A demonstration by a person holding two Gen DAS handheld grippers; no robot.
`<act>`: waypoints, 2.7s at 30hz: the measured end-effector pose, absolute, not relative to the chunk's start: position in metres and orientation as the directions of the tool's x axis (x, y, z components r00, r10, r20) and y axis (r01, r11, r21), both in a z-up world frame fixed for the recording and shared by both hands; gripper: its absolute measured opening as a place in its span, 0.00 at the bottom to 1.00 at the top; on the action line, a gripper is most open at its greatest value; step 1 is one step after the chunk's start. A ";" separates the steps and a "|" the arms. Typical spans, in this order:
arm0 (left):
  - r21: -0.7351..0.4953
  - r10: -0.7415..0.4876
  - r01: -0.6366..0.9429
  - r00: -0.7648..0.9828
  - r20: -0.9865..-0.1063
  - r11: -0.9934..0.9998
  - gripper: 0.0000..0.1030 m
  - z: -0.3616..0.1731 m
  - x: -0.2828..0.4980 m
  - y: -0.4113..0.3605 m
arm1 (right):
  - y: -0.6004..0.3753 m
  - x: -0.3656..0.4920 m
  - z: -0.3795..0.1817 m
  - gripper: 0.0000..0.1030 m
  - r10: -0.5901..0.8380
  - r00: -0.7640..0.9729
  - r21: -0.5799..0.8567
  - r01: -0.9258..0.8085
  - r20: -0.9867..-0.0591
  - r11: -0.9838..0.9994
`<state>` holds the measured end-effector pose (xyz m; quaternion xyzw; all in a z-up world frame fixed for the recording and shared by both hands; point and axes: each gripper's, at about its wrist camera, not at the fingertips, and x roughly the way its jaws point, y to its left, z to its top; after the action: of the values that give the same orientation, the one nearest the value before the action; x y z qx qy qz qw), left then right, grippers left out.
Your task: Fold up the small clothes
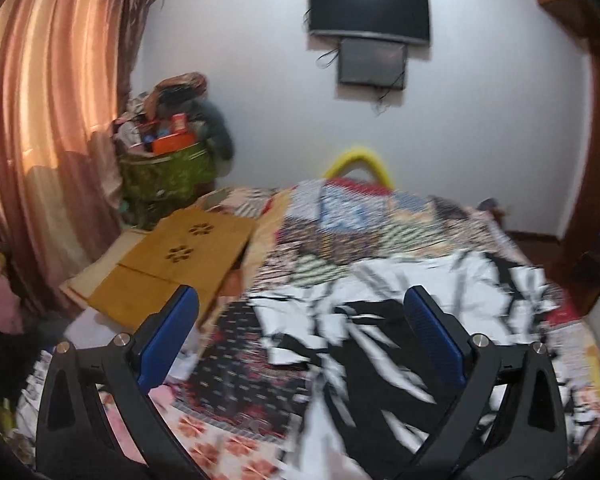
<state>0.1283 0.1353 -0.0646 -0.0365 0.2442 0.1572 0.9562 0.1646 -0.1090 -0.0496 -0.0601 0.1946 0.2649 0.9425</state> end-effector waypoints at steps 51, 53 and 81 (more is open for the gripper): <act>-0.222 0.023 -0.447 0.481 -0.876 0.866 0.09 -0.255 0.309 0.241 | -0.012 0.316 -0.219 0.60 0.482 0.246 0.171 -0.724 -0.841 0.668; -0.204 0.042 -0.436 0.491 -0.870 0.876 0.04 -0.249 0.314 0.242 | -0.015 0.312 -0.216 0.60 0.482 0.247 0.166 -0.729 -0.840 0.664; -0.124 -0.076 -0.075 0.463 -0.883 0.989 0.31 -0.229 0.319 0.110 | -0.096 0.300 -0.162 0.60 0.503 0.364 0.174 -0.649 -0.784 0.741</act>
<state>0.3189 0.1098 -0.2290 -0.0725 0.5180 -0.0003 0.8523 0.3001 -0.0963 -0.1615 -0.0825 0.4420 0.3504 0.8216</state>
